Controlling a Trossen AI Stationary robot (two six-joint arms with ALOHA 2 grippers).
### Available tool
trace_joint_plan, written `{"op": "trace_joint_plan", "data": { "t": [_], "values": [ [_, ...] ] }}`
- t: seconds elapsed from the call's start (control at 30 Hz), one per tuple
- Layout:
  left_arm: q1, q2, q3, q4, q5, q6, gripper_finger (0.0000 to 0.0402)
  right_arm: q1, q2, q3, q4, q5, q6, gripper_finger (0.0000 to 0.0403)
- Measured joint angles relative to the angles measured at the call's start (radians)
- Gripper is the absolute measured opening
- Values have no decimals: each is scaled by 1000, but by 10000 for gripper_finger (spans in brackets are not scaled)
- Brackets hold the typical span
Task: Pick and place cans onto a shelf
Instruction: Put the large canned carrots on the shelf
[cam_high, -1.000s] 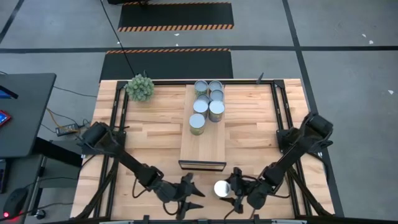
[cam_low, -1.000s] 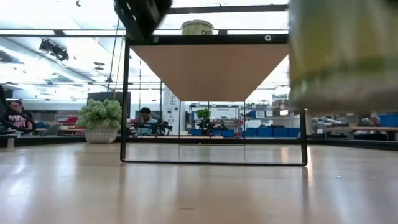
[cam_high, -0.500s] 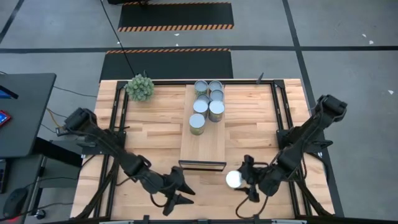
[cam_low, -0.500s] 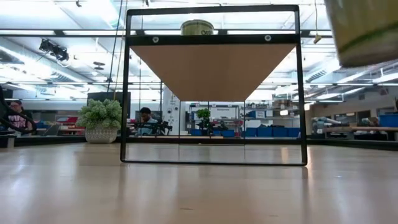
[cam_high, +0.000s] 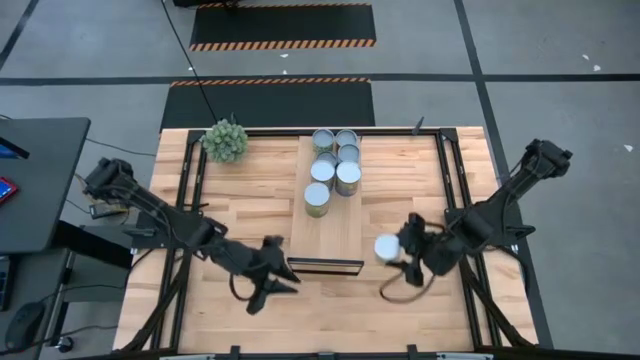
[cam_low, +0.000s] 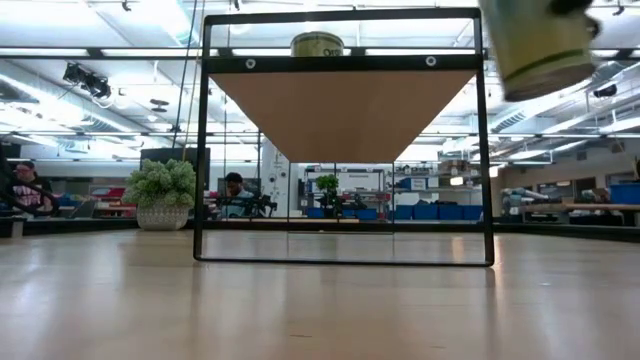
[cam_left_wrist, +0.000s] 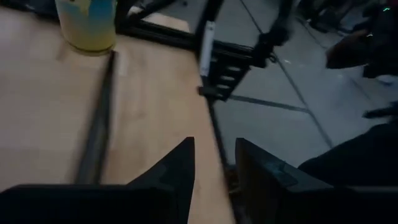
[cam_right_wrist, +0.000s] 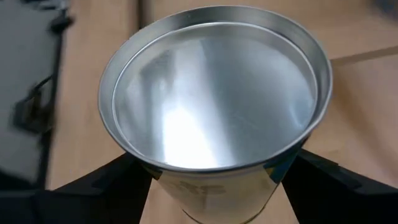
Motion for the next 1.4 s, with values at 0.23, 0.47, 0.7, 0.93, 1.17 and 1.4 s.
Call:
{"op": "trace_joint_plan", "data": {
  "t": [0.23, 0.47, 0.7, 0.93, 1.17, 1.4],
  "values": [
    [110, -135, 1, -84, 11, 144, 121, -191, -63, 0, 34, -12, -143, 316],
    [232, -216, 0, -262, 31, 197, 121, -374, -62, 0, 197, -143, -392, 317],
    [303, -231, -5, -270, 35, 242, 121, -548, -25, 0, 303, -341, -534, 317],
    [368, -229, -79, -205, 98, 216, 121, -596, 60, 0, 405, -415, -582, 318],
    [374, -229, -108, -184, 115, 194, 121, -592, 119, 0, 444, -401, -573, 330],
    [374, -229, -108, -184, 115, 194, 121, -600, 111, 0, 402, -400, -567, 371]
  ]
}}
